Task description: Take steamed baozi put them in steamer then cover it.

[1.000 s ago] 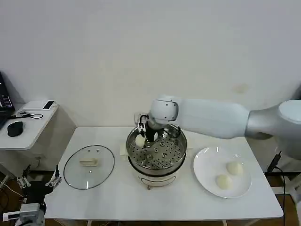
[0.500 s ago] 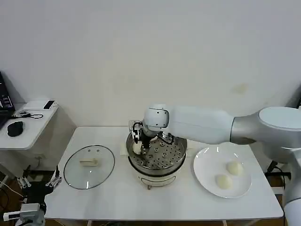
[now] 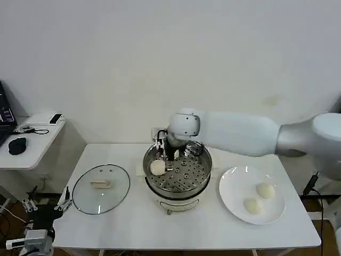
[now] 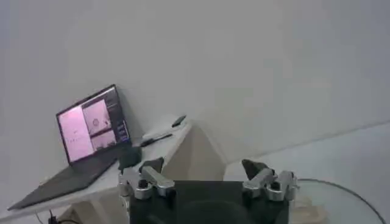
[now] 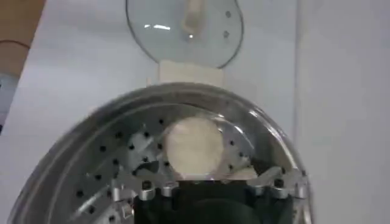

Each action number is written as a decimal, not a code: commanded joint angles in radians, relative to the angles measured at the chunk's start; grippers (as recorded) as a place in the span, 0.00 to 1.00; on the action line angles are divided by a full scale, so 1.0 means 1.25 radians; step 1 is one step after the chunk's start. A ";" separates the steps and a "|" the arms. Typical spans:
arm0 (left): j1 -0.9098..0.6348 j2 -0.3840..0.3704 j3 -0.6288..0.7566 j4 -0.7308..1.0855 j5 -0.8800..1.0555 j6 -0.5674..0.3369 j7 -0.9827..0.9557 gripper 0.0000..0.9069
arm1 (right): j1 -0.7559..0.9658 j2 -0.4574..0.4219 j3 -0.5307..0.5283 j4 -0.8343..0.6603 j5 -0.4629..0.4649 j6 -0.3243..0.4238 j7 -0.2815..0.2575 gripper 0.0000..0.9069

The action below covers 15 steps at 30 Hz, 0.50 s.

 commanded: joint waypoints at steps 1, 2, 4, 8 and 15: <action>0.000 0.003 0.009 -0.012 0.000 0.002 0.001 1.00 | 0.128 -0.213 -0.033 0.141 -0.043 0.055 -0.066 1.00; 0.000 0.004 0.012 -0.013 0.000 0.002 0.001 1.00 | 0.134 -0.249 -0.044 0.159 -0.084 0.079 -0.081 1.00; 0.001 0.004 0.016 -0.015 0.000 0.002 0.001 1.00 | 0.136 -0.303 -0.057 0.179 -0.125 0.100 -0.100 1.00; 0.007 0.005 0.030 -0.020 0.005 0.001 0.001 1.00 | 0.105 -0.464 -0.052 0.216 -0.234 0.158 -0.136 1.00; 0.012 0.011 0.041 -0.020 0.010 0.002 0.002 1.00 | -0.049 -0.628 0.071 0.245 -0.362 0.230 -0.170 1.00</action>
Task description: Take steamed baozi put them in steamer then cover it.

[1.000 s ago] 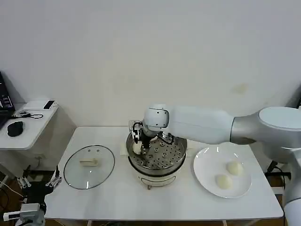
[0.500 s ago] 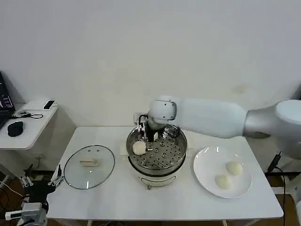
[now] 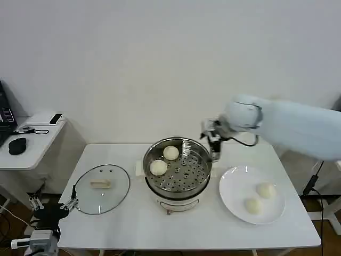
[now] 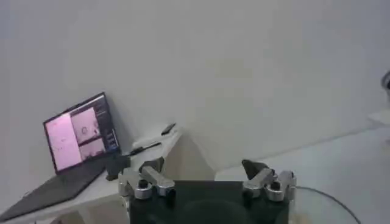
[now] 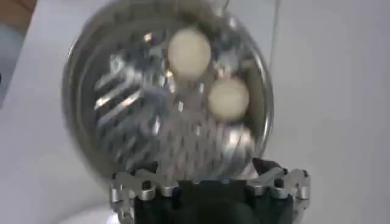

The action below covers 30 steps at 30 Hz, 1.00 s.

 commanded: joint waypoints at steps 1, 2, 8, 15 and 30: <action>0.003 0.003 0.013 0.001 0.004 0.001 0.000 1.00 | -0.147 -0.283 0.115 0.075 -0.181 0.105 -0.058 1.00; 0.003 0.003 0.015 0.003 0.005 0.001 0.000 1.00 | -0.204 -0.303 0.164 0.075 -0.217 0.115 -0.065 1.00; 0.008 0.006 0.023 0.015 0.013 0.000 0.000 1.00 | -0.487 -0.371 0.369 0.074 -0.288 0.151 -0.079 1.00; 0.009 0.007 0.021 0.017 0.016 0.001 0.002 1.00 | -0.567 -0.353 0.371 0.048 -0.327 0.172 -0.080 1.00; 0.019 0.002 -0.002 0.035 0.015 -0.001 0.003 1.00 | -0.611 -0.222 0.371 -0.039 -0.357 0.155 -0.078 1.00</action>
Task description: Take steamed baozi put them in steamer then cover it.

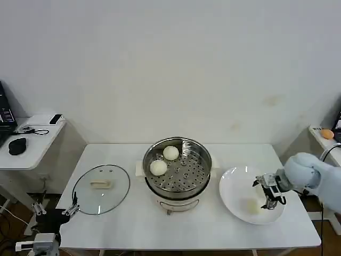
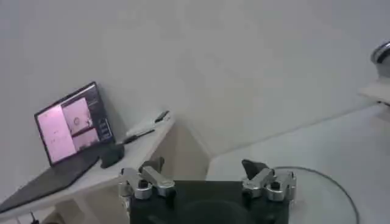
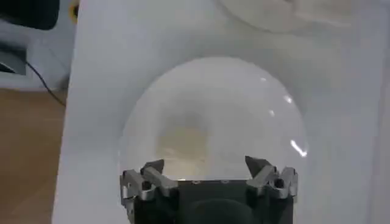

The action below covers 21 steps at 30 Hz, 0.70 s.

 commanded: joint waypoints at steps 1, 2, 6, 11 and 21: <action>0.004 -0.003 -0.007 0.005 0.000 -0.001 -0.001 1.00 | -0.069 0.032 0.036 -0.035 -0.037 0.009 -0.005 1.00; 0.004 -0.003 -0.007 0.005 0.000 -0.001 -0.001 1.00 | -0.073 0.035 0.037 -0.039 -0.039 0.008 -0.005 1.00; 0.004 -0.003 -0.010 0.008 0.000 -0.001 -0.001 1.00 | -0.083 0.046 0.041 -0.057 -0.051 0.004 -0.001 1.00; 0.002 -0.004 -0.010 0.010 0.000 -0.001 -0.001 1.00 | -0.099 0.063 0.057 -0.082 -0.054 -0.007 0.007 1.00; -0.001 -0.003 -0.008 0.008 0.001 0.001 0.000 1.00 | -0.126 0.072 0.079 -0.104 -0.041 -0.009 0.010 1.00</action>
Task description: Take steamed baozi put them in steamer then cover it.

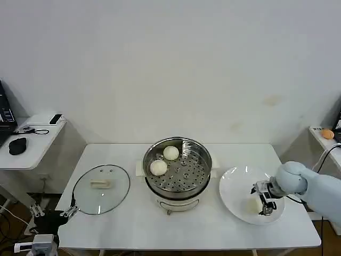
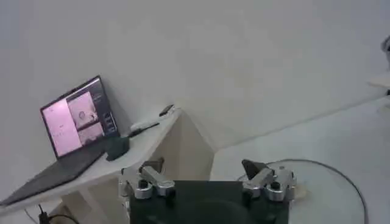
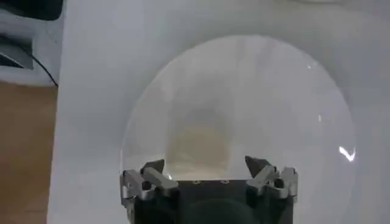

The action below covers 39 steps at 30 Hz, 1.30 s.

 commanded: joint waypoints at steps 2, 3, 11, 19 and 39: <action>-0.004 -0.002 0.004 0.000 0.002 0.001 0.000 1.00 | -0.023 0.014 0.016 -0.027 -0.002 -0.004 0.003 0.98; -0.004 -0.002 0.005 0.000 0.003 0.001 0.000 1.00 | -0.023 0.015 0.016 -0.029 -0.003 -0.004 0.002 0.93; -0.002 -0.001 0.002 -0.001 0.003 0.001 0.000 1.00 | -0.023 0.027 0.016 -0.033 0.004 -0.021 0.002 0.73; 0.000 -0.005 0.002 -0.005 0.003 0.000 0.000 1.00 | -0.016 0.019 0.011 -0.027 0.004 -0.031 -0.019 0.67; 0.003 -0.007 0.002 -0.026 0.004 0.000 0.000 1.00 | 0.127 -0.013 0.088 -0.014 0.052 0.002 -0.067 0.67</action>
